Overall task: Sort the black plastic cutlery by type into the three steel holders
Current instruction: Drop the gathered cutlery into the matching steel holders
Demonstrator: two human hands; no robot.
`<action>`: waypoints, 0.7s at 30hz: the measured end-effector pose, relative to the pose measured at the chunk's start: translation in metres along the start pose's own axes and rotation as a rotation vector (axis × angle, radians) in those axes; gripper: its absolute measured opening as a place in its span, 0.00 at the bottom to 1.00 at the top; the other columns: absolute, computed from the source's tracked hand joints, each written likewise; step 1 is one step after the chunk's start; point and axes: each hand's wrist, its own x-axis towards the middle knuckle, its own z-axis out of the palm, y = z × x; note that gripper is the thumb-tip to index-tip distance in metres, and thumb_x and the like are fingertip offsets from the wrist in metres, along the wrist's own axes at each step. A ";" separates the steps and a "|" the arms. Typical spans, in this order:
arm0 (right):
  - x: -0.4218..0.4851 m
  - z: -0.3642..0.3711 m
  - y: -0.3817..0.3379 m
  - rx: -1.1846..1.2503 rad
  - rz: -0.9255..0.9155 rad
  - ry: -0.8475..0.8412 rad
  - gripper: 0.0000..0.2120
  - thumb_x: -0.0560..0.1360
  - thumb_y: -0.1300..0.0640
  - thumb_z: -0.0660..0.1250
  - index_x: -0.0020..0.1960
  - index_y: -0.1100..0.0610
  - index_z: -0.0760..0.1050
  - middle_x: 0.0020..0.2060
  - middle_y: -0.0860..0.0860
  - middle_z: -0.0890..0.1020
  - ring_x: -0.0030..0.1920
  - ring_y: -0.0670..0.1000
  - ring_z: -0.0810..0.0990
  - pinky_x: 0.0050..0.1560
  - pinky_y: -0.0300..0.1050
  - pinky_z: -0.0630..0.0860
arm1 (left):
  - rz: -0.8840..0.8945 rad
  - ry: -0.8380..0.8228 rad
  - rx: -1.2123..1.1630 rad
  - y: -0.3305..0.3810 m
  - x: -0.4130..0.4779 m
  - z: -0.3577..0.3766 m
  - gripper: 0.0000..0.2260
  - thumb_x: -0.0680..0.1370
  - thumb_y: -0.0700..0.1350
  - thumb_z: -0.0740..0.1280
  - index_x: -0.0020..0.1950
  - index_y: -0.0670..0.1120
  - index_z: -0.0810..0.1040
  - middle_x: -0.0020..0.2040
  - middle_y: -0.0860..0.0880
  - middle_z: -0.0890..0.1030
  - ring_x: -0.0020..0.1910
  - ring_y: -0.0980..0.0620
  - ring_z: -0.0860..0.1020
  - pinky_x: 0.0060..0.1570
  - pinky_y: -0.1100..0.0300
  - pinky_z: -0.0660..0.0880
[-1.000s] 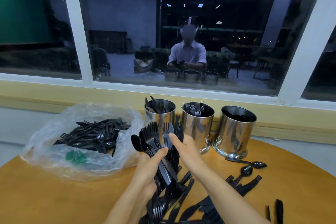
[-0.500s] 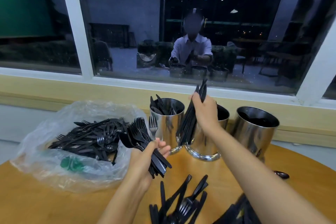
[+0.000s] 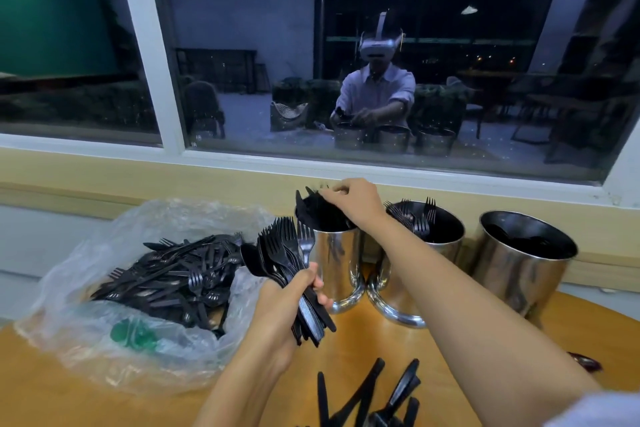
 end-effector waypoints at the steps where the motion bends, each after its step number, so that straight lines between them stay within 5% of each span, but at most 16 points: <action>1: 0.000 -0.004 -0.001 -0.035 0.004 -0.027 0.21 0.75 0.46 0.69 0.59 0.62 0.78 0.44 0.52 0.77 0.49 0.51 0.77 0.51 0.45 0.72 | -0.002 -0.006 0.012 0.000 -0.002 0.001 0.13 0.77 0.46 0.69 0.37 0.40 0.76 0.30 0.43 0.75 0.34 0.45 0.77 0.38 0.55 0.78; 4: -0.014 -0.026 -0.018 -0.101 -0.056 0.030 0.30 0.74 0.46 0.71 0.69 0.62 0.71 0.60 0.56 0.76 0.61 0.54 0.75 0.60 0.42 0.70 | -0.012 -0.041 0.012 0.002 -0.011 0.005 0.13 0.78 0.46 0.69 0.37 0.40 0.75 0.29 0.44 0.75 0.30 0.48 0.78 0.46 0.52 0.78; 7: -0.053 -0.048 -0.037 0.076 -0.109 0.081 0.19 0.78 0.47 0.66 0.61 0.59 0.78 0.51 0.50 0.80 0.45 0.45 0.75 0.43 0.33 0.68 | -0.012 -0.098 0.030 0.003 -0.024 0.006 0.12 0.79 0.46 0.68 0.38 0.41 0.75 0.30 0.44 0.75 0.31 0.49 0.78 0.43 0.55 0.78; 12: -0.149 -0.055 -0.037 0.382 0.014 -0.349 0.15 0.76 0.38 0.62 0.49 0.48 0.77 0.34 0.44 0.75 0.31 0.41 0.70 0.31 0.32 0.67 | -0.038 -0.217 0.012 -0.006 -0.060 0.011 0.10 0.78 0.45 0.69 0.39 0.41 0.76 0.31 0.46 0.73 0.29 0.50 0.75 0.43 0.55 0.79; 16: -0.192 -0.054 -0.035 0.528 0.084 -0.516 0.20 0.74 0.43 0.70 0.57 0.55 0.75 0.42 0.50 0.83 0.25 0.48 0.73 0.26 0.36 0.71 | -0.034 -0.317 0.046 -0.017 -0.091 0.024 0.08 0.80 0.40 0.66 0.41 0.40 0.74 0.33 0.47 0.73 0.29 0.51 0.72 0.38 0.58 0.78; 21: -0.215 -0.061 -0.039 0.430 0.006 -0.377 0.16 0.72 0.57 0.75 0.56 0.60 0.77 0.46 0.52 0.83 0.31 0.38 0.79 0.27 0.29 0.71 | -0.035 -0.417 0.121 -0.024 -0.112 0.030 0.05 0.79 0.38 0.66 0.45 0.40 0.73 0.32 0.47 0.73 0.28 0.51 0.71 0.37 0.56 0.77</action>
